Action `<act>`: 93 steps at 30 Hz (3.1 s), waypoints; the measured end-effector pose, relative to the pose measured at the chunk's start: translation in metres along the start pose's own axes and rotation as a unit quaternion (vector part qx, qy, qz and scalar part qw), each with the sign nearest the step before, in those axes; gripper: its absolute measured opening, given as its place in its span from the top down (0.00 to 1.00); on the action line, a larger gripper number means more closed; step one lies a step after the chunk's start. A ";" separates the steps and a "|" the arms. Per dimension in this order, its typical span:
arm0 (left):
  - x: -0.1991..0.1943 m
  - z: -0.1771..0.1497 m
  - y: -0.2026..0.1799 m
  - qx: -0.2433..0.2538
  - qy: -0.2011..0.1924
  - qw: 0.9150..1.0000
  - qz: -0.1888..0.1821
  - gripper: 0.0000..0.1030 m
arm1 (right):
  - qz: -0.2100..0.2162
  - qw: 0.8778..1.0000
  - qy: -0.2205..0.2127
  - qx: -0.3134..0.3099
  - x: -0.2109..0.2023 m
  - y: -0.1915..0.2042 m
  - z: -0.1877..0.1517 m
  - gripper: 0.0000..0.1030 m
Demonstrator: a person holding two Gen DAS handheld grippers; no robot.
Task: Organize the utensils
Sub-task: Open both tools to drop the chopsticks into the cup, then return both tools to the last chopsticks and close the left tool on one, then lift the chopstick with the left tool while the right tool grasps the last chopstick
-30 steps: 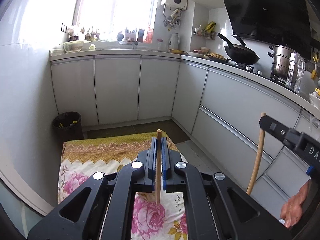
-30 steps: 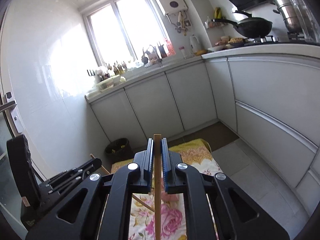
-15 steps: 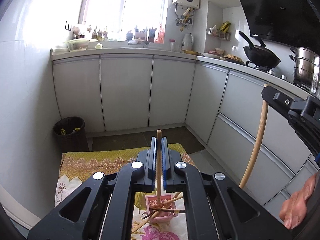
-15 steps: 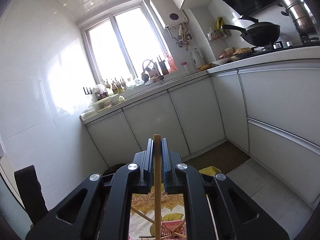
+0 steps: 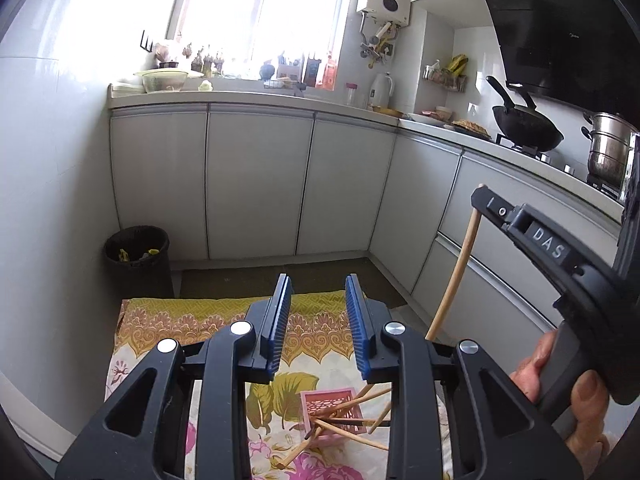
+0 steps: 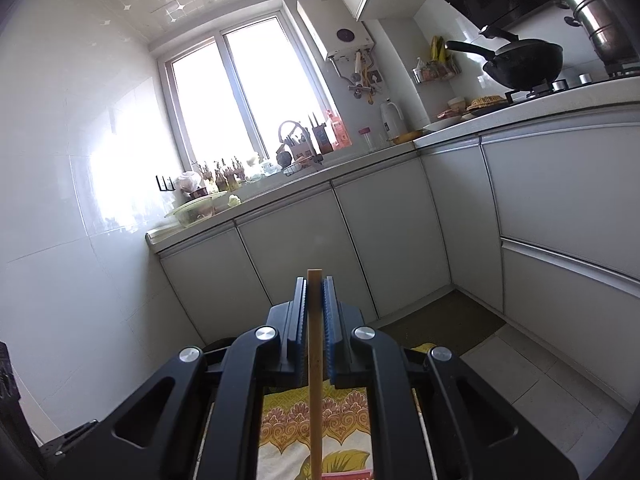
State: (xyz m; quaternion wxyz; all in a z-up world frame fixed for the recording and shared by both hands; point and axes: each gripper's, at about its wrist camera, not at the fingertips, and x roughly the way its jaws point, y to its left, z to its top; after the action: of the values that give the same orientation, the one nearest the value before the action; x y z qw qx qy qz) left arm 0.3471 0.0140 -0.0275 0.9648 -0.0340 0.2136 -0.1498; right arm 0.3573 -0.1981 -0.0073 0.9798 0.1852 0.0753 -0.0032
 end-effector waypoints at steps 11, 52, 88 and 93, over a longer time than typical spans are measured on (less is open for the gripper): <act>0.013 -0.013 0.019 -0.022 0.022 0.999 0.035 0.65 | -0.018 0.998 0.058 -0.015 0.032 0.002 -0.055 0.83; -0.044 -0.227 -0.123 0.189 0.307 0.931 -0.047 0.07 | -0.200 0.901 0.347 0.168 -0.267 -0.195 -0.203 0.06; 0.028 -0.343 -0.189 0.263 0.508 0.812 -0.115 0.87 | -0.210 0.854 0.430 0.205 -0.291 -0.219 -0.246 0.07; 0.029 -0.352 -0.184 0.251 0.509 0.813 -0.126 0.92 | -0.215 0.849 0.434 0.208 -0.287 -0.222 -0.249 0.07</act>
State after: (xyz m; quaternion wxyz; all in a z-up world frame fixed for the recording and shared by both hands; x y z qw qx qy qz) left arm 0.1734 -0.1704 -0.3346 0.6657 0.2637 0.6234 -0.3141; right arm 0.0296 -0.3207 -0.2737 0.7603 0.3465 0.5288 -0.1490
